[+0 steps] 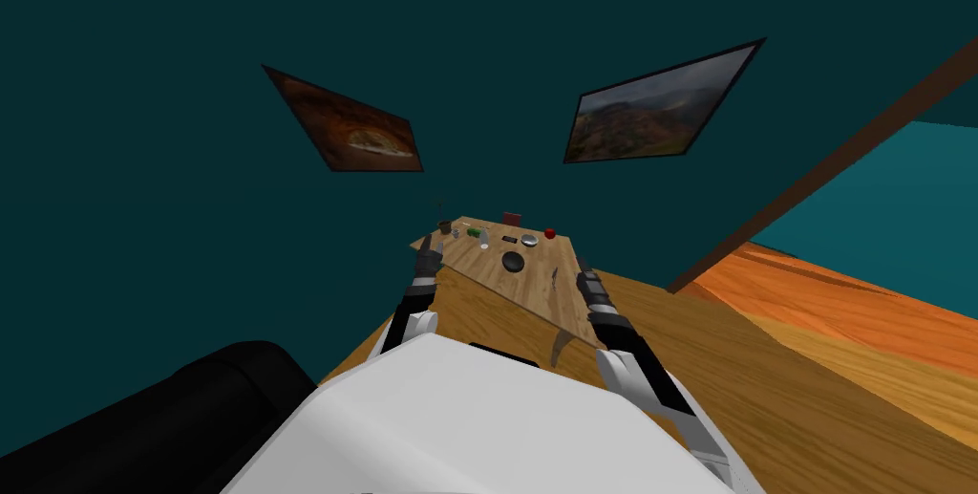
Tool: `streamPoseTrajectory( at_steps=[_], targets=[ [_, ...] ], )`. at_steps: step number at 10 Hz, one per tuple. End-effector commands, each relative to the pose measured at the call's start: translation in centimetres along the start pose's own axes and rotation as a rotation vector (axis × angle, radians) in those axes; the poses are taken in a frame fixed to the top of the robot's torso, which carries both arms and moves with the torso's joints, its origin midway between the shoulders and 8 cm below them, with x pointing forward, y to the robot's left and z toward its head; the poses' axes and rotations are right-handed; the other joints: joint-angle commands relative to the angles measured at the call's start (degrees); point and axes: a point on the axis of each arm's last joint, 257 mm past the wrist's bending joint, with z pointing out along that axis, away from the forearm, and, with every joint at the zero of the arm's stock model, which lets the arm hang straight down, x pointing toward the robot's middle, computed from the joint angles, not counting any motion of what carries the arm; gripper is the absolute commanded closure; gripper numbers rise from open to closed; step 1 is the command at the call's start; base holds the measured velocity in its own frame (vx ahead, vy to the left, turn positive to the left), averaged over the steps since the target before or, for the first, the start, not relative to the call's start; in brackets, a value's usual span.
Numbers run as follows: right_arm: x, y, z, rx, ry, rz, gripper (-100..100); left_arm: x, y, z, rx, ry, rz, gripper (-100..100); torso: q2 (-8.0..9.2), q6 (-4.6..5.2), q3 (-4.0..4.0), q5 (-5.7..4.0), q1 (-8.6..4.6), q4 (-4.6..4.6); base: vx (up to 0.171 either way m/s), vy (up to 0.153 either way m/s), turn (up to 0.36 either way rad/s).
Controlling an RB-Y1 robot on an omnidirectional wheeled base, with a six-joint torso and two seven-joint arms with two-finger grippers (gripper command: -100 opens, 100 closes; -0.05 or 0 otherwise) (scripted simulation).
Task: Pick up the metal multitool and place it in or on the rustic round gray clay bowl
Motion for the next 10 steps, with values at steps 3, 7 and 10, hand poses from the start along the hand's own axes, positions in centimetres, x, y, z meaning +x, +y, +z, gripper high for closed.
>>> streamPoseTrajectory(
  at_steps=[3,7,10],
  targets=[
    [0.8,-5.5,-0.2,0.149,0.068,-0.047,-100,0.0,0.0,0.0,0.0,0.0,0.0,0,0.01,0.04,0.01,0.0,-0.01,0.0,-0.028,0.007,0.17],
    [1.3,-10.7,-1.0,0.301,0.13,-0.095,-100,0.0,0.0,0.0,0.0,0.0,0.0,0,-0.04,0.04,-0.02,0.0,-0.03,-0.01,-0.017,0.005,0.135],
    [1.2,-13.0,-1.6,0.37,0.157,-0.122,-100,0.0,0.0,0.0,0.0,0.0,0.0,0,-0.02,0.05,-0.01,0.0,-0.03,0.0,-0.018,0.003,0.116]
  ],
)
